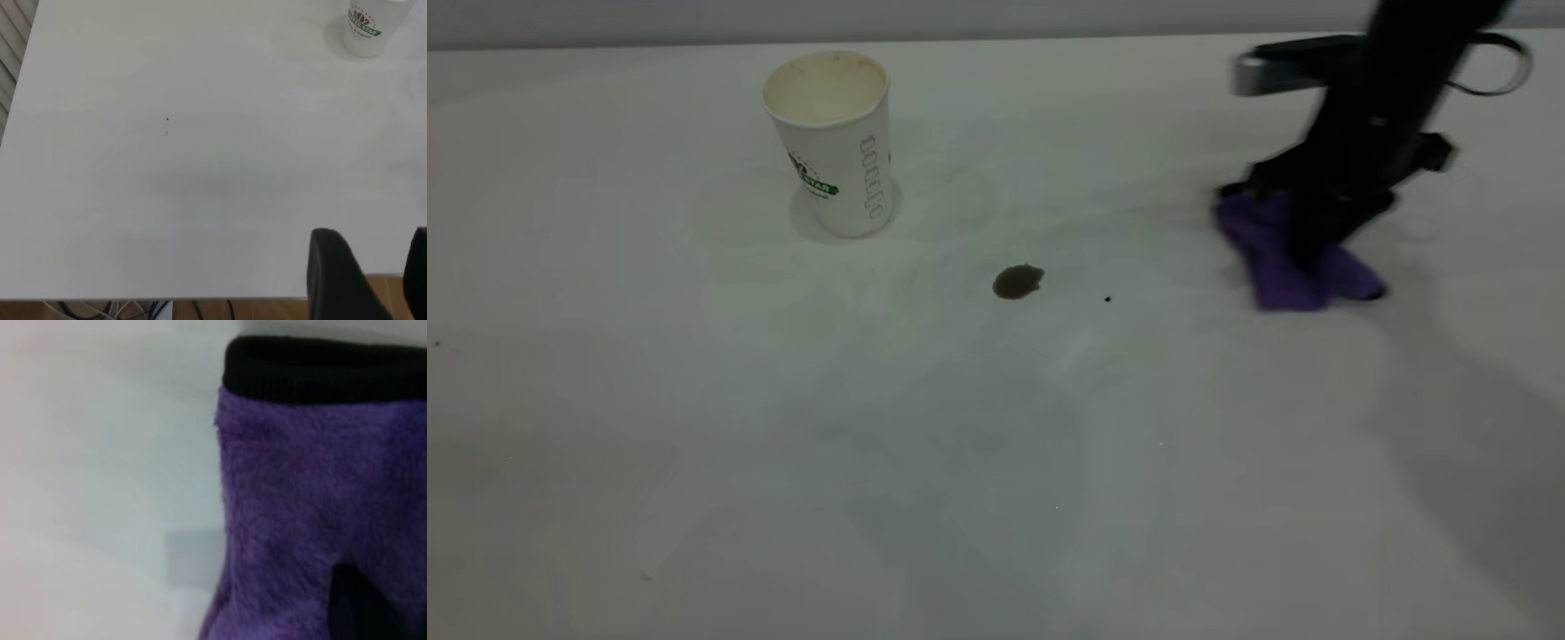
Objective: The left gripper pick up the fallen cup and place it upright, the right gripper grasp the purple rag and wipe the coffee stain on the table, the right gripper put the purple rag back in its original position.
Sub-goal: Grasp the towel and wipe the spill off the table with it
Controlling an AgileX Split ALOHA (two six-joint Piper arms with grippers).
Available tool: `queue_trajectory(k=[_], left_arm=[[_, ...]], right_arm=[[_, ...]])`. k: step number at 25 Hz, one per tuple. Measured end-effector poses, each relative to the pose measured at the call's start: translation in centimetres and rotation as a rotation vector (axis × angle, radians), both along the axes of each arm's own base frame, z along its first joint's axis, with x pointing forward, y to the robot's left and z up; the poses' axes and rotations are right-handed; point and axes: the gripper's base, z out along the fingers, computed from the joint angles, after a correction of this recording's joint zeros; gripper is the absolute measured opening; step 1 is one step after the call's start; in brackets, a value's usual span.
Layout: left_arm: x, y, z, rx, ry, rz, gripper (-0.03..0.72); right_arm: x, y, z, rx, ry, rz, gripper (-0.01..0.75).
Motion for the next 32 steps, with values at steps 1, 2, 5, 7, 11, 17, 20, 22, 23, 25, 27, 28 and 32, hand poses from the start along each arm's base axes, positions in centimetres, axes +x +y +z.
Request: queue_trajectory(k=[1,2,5,7,11,17,20,22,23,25,27,28,32], left_arm=[[0.0,0.0,0.0,0.000,0.000,0.000,0.316],[0.0,0.0,0.0,0.000,0.000,0.000,0.316],[0.0,0.0,0.0,0.000,0.000,0.000,0.316],[0.0,0.0,0.0,0.000,0.000,0.000,0.316],[0.0,0.0,0.0,0.000,0.000,0.000,0.316],[0.0,0.0,0.0,0.000,0.000,0.000,0.316],[0.0,0.0,0.0,0.000,0.000,0.000,0.316],[0.0,0.0,0.0,0.000,0.000,0.000,0.316],[0.0,0.0,0.0,0.000,0.000,0.000,0.316],[0.0,0.0,0.0,0.000,0.000,0.000,0.316],[0.0,0.0,0.0,0.000,0.000,0.000,0.316],[0.0,0.0,0.0,0.000,0.000,0.000,0.316],[0.0,0.0,0.0,0.000,0.000,0.000,0.316]], right_arm=[[0.3,1.2,0.5,0.008,0.000,0.027,0.061],[0.3,2.7,1.0,0.012,0.001,0.062,0.061],[0.6,7.0,3.0,0.030,-0.027,0.155,0.061],[0.4,9.8,3.9,0.042,-0.055,0.211,0.061],[-1.3,14.5,4.3,0.055,-0.064,0.293,0.061],[-5.0,19.9,2.1,0.056,-0.036,0.368,0.061],[-5.9,21.3,0.5,0.063,-0.051,0.366,0.061],[-6.0,21.5,-0.5,0.067,-0.064,0.343,0.061],[-5.9,21.4,-0.8,0.069,-0.064,0.327,0.061],[-5.4,21.0,-1.0,0.072,-0.067,0.287,0.061],[-4.6,20.2,-1.1,0.074,-0.074,0.227,0.061],[-4.0,19.5,-1.1,0.071,-0.080,0.199,0.061],[-1.2,15.3,-1.1,0.030,-0.094,0.060,0.061]])
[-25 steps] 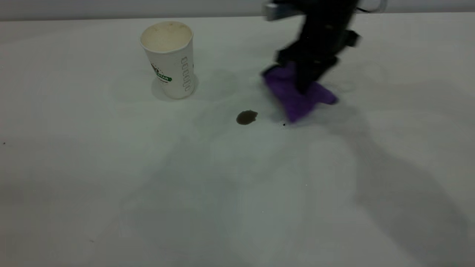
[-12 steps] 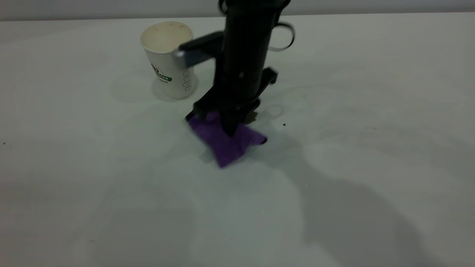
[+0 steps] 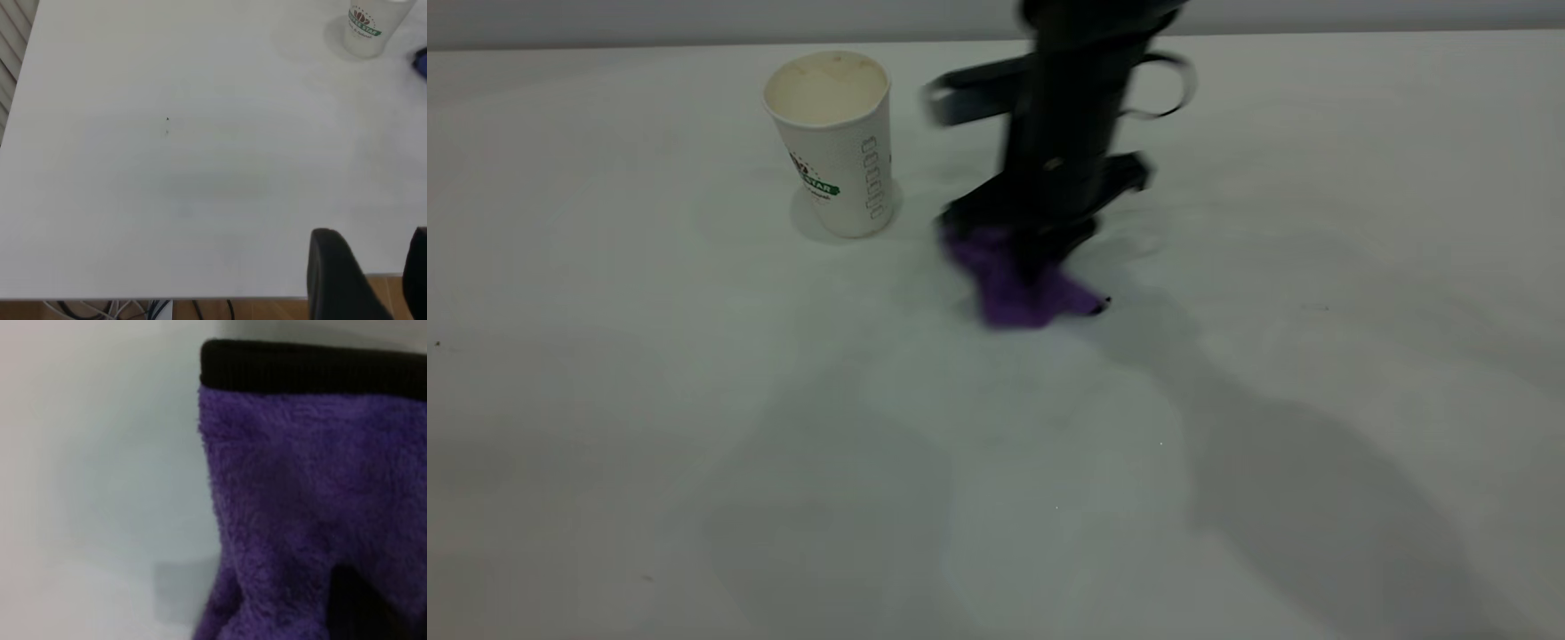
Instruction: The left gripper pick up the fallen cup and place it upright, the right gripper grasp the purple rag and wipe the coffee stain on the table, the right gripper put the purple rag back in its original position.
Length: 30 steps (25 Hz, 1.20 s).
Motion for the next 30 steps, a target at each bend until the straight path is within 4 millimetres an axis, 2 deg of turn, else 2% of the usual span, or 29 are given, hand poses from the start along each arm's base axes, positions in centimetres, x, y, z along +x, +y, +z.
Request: queue_trajectory(k=[7,12,15,17,19,21,23,25,30], left_arm=[[0.0,0.0,0.0,0.000,0.000,0.000,0.316],[0.0,0.0,0.0,0.000,0.000,0.000,0.316],[0.0,0.0,0.0,0.000,0.000,0.000,0.316],[0.0,0.0,0.0,0.000,0.000,0.000,0.316],[0.0,0.0,0.0,0.000,0.000,0.000,0.316],[0.0,0.0,0.0,0.000,0.000,0.000,0.316],[0.0,0.0,0.0,0.000,0.000,0.000,0.316],[0.0,0.0,0.0,0.000,0.000,0.000,0.316],[0.0,0.0,0.0,0.000,0.000,0.000,0.316]], right_arm=[[3.5,-9.5,0.0,-0.082,0.086,-0.218,0.063],[4.5,-16.6,-0.1,-0.108,0.173,-0.361,0.073],[4.7,-20.6,-0.1,-0.117,0.219,-0.438,0.105],[4.6,-22.6,0.1,-0.128,0.248,-0.464,0.152],[4.4,-23.7,0.4,-0.152,0.266,-0.455,0.258],[4.1,-24.3,1.1,-0.190,0.285,-0.424,0.413],[3.9,-24.6,2.8,-0.223,0.293,-0.382,0.577],[4.1,-24.6,6.4,-0.223,0.262,-0.362,0.688],[3.4,-24.7,17.4,-0.205,0.146,-0.350,0.727]])
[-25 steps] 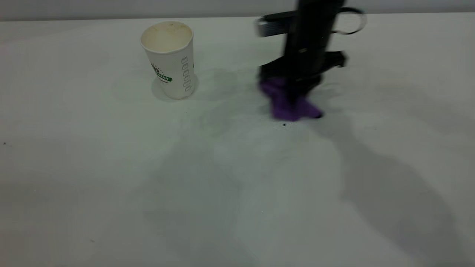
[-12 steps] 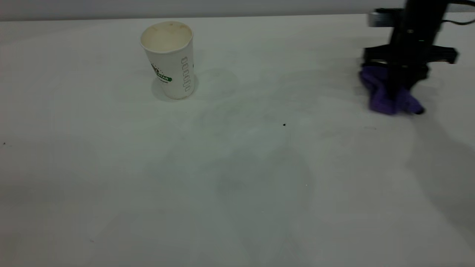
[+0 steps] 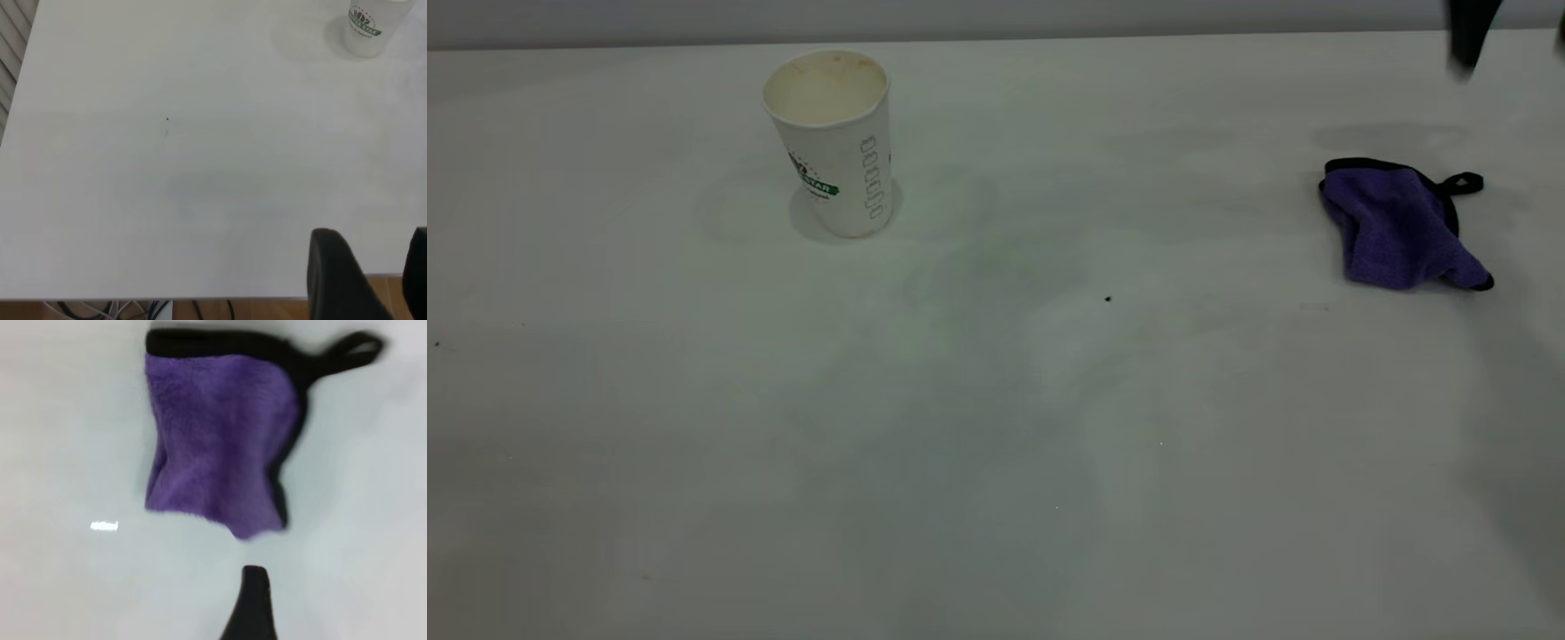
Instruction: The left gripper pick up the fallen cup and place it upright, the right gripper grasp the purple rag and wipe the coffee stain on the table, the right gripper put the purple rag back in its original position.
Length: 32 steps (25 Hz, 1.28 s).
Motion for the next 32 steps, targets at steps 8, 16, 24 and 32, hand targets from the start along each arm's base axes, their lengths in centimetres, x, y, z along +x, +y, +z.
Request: queue_trajectory(k=[8,16,24,32], left_arm=[[0.0,0.0,0.0,0.000,0.000,0.000,0.316],[0.0,0.0,0.0,0.000,0.000,0.000,0.316],[0.0,0.0,0.0,0.000,0.000,0.000,0.316],[0.0,0.0,0.0,0.000,0.000,0.000,0.316]], right_arm=[[-8.7,1.7,15.9,0.094,-0.275,0.076,0.726],[-24.8,2.3,20.8,0.143,-0.403,0.120,0.713],[-36.7,1.0,15.8,0.171,-0.458,0.101,0.700],[-40.6,0.5,10.8,0.160,-0.568,0.146,0.689]])
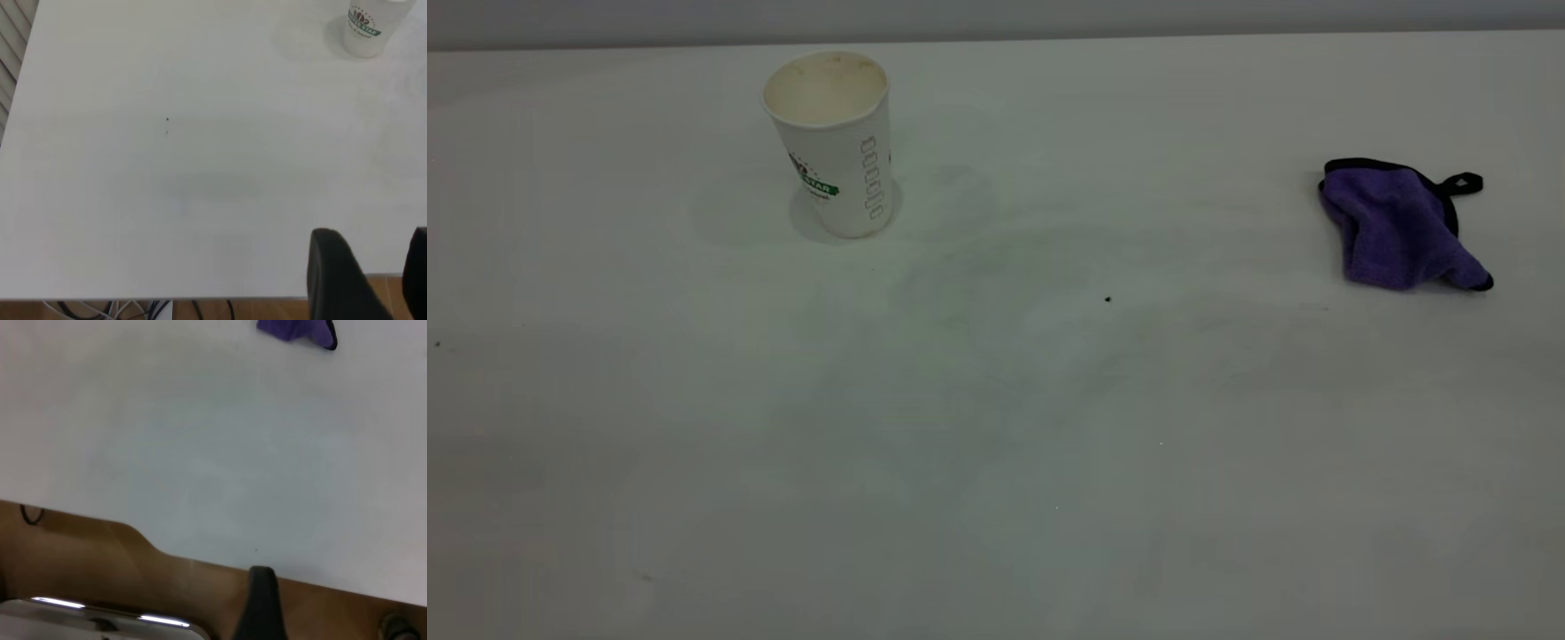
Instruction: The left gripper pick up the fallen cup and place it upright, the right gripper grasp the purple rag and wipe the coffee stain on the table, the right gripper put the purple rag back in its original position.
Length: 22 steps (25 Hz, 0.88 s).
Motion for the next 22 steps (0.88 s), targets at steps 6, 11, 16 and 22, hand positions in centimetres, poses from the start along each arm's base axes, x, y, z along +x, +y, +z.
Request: queue_trajectory(k=[6,11,16,22], left_arm=[[0.0,0.0,0.0,0.000,0.000,0.000,0.316],[0.0,0.0,0.0,0.000,0.000,0.001,0.316],[0.0,0.0,0.0,0.000,0.000,0.001,0.316],[0.0,0.0,0.0,0.000,0.000,0.001,0.316]], right_arm=[[-0.1,-0.1,-1.7,-0.019,0.036,0.006,0.679],[-0.1,-0.3,-2.0,-0.045,0.047,0.002,0.668],[-0.1,-0.3,-2.0,-0.048,0.047,0.001,0.655],[-0.4,-0.4,-1.9,-0.046,0.024,-0.014,0.641]])
